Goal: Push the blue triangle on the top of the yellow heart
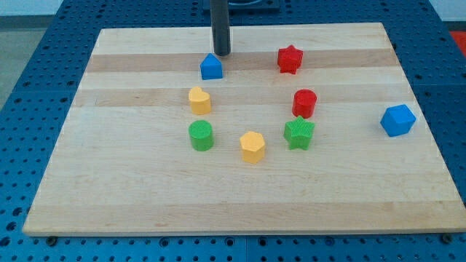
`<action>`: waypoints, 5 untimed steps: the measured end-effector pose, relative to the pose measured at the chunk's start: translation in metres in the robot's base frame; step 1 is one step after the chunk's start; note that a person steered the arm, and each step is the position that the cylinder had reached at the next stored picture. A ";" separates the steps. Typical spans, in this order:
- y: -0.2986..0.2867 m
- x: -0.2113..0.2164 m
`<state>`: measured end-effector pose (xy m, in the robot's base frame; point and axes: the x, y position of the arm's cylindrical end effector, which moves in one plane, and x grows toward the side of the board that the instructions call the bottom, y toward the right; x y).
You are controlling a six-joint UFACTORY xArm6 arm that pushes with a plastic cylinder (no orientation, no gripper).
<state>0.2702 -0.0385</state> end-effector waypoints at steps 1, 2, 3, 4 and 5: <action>0.001 0.013; 0.000 0.035; -0.001 0.056; -0.001 0.064; -0.001 0.072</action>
<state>0.3423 -0.0392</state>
